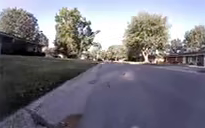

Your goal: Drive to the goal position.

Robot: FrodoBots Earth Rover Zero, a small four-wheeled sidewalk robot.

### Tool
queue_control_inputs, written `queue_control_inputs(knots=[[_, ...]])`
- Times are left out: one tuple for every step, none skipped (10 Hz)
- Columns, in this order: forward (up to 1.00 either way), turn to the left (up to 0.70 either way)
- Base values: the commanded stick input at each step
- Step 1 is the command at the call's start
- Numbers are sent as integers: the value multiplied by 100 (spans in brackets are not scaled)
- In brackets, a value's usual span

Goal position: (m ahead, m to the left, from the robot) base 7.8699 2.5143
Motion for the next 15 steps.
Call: queue_control_inputs(knots=[[100,0],[100,0],[100,0],[100,0],[100,0],[100,0],[100,0],[100,0],[100,0],[100,0],[100,0],[100,0],[99,0],[99,0],[99,0]])
